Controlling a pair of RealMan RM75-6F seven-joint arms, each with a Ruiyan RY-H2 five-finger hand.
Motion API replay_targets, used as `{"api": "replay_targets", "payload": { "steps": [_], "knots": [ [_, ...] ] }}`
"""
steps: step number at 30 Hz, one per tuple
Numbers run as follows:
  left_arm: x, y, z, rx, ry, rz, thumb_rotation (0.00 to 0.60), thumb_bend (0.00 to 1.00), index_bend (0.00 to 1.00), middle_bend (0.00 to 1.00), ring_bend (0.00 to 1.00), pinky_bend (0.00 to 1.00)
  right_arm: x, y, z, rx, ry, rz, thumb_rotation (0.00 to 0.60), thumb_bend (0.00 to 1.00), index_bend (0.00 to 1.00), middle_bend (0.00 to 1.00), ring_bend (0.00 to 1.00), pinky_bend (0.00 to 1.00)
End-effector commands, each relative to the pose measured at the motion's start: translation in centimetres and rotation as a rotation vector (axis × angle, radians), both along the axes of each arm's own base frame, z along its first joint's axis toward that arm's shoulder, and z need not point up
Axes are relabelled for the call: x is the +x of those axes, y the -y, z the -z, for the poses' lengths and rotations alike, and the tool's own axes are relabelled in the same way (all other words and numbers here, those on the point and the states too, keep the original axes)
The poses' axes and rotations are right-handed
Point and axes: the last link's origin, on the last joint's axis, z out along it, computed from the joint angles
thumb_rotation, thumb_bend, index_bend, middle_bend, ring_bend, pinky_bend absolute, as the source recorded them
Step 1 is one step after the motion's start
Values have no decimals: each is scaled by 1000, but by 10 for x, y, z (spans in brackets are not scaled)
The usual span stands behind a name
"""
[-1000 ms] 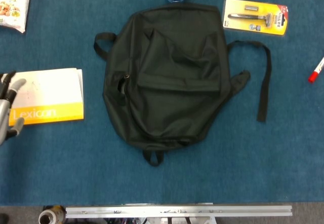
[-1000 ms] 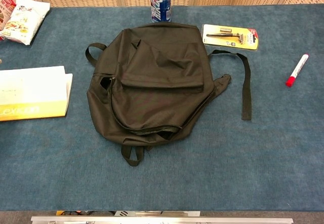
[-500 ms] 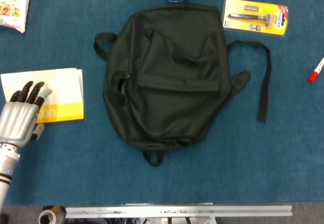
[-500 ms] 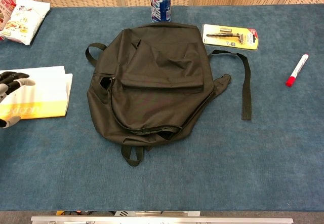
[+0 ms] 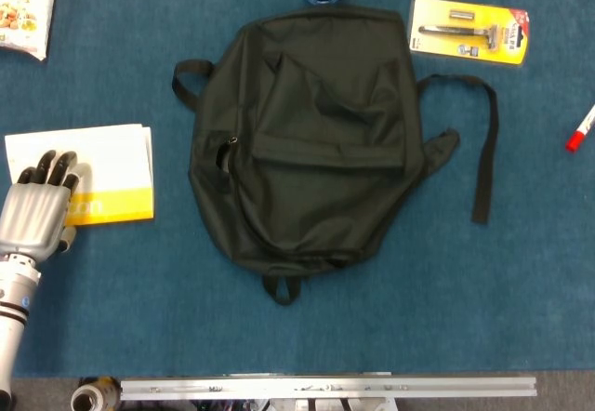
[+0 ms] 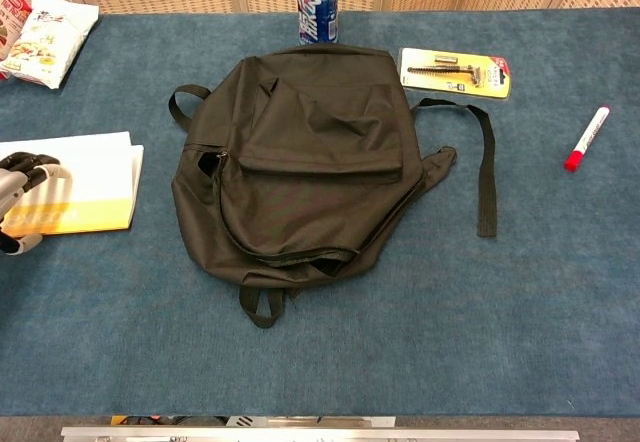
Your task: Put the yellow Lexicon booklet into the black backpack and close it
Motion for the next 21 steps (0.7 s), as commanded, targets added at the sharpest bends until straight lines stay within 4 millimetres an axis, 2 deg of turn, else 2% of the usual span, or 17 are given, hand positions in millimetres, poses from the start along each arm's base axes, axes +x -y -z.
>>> {"api": "replay_targets", "payload": {
  "steps": [1,21],
  "knots": [
    [0,-1,1,-20,9,-2,600,246,149,93,52,205,-1,0,1,2,1,2,600,244,293,387,270,453],
    [-7,-11,3,-8,13,-34,600,246,149,99,56,205,-7,-3,-1,-1,12,20,600,244,293,387,270,453]
  ]
}}
